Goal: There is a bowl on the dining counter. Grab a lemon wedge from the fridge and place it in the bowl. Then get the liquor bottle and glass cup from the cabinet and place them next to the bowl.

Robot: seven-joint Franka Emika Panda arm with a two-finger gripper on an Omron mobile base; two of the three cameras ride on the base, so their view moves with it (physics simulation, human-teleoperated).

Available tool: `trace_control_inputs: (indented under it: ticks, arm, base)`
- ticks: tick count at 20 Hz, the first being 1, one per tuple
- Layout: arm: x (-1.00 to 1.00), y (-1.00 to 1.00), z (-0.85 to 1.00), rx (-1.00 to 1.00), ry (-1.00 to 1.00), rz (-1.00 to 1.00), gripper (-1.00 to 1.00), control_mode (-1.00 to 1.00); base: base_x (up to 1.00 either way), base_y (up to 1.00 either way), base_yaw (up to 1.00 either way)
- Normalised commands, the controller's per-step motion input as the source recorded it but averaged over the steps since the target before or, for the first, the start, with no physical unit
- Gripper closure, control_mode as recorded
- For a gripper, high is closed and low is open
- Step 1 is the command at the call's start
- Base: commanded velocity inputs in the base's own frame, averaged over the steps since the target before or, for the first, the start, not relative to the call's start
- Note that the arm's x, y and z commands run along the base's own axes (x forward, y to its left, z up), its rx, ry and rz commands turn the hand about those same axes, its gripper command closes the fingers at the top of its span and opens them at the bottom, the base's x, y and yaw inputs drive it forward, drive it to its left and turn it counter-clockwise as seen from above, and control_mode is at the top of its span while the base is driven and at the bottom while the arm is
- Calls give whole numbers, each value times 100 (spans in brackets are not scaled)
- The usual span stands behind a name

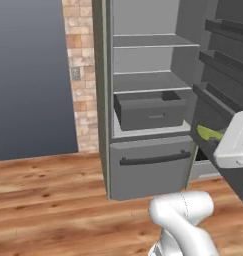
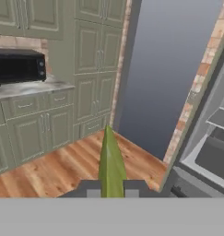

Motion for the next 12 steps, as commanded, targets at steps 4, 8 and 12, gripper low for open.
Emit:
trace_control_inputs:
  ticks: [4,8,12]
  arm:
    - [0,0,0,0,0,0,100,100]
    - [0,0,0,0,0,0,100,100]
    - [0,0,0,0,0,0,100,100]
  base:
    - [-86,39,-24]
    - [-89,38,-38]
    - [-100,30,-46]
